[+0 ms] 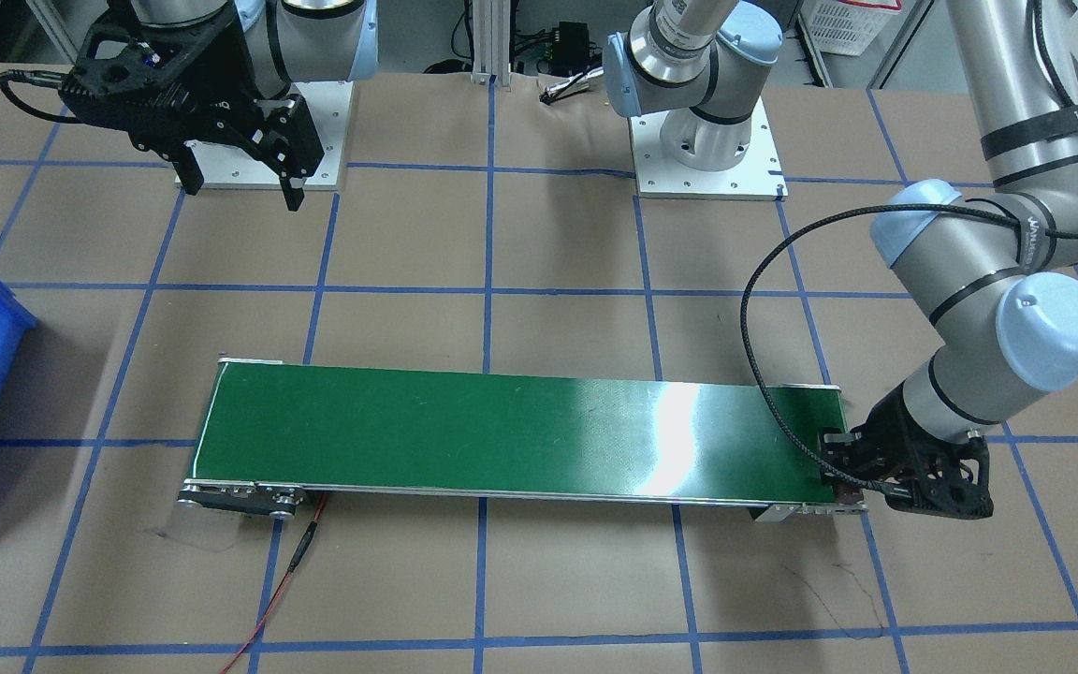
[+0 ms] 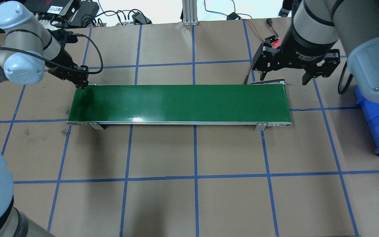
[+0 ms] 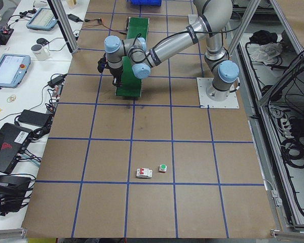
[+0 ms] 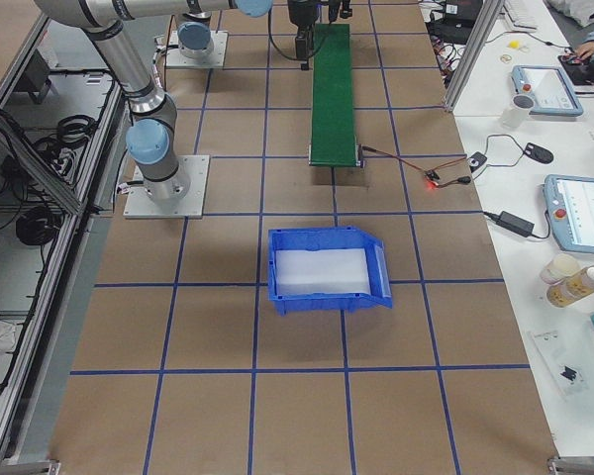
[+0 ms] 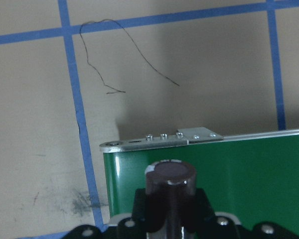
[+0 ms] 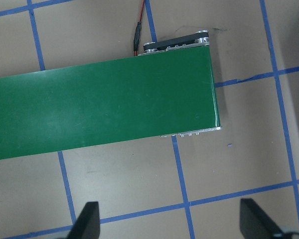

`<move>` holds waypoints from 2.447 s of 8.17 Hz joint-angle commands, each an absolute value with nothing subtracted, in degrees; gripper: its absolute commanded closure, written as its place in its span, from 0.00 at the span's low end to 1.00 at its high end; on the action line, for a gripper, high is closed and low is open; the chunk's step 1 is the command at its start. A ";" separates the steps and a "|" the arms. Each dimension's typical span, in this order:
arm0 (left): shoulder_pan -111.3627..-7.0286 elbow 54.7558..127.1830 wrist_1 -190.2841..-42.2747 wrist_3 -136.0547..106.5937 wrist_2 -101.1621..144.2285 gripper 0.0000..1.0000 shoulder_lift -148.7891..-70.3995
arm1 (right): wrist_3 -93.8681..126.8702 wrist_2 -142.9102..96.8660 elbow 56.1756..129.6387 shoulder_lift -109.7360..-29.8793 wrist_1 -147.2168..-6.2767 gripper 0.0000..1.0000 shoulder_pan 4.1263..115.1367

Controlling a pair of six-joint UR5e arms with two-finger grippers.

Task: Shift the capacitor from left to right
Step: 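Carry the capacitor with the left gripper over the near end of the conveyor, then release the capacitor onto the belt while the right gripper moves to the far end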

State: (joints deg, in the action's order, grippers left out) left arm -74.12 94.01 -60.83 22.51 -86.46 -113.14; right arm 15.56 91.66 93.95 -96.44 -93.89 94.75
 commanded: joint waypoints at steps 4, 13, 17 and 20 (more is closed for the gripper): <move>-74.18 94.57 -66.70 21.89 -87.28 1.00 -112.85 | 12.40 91.59 94.13 -94.84 -94.30 0.00 94.75; -78.21 93.69 -73.21 12.22 -87.01 0.00 -106.21 | 11.52 92.11 94.04 -77.98 -106.24 0.00 92.47; -79.37 93.69 -79.59 8.88 -87.45 0.00 -93.27 | 5.02 91.41 94.22 -71.39 -113.36 0.00 87.90; -79.37 93.87 -80.15 8.88 -87.63 0.00 -92.29 | 4.48 85.88 97.45 -68.30 -118.11 0.00 87.71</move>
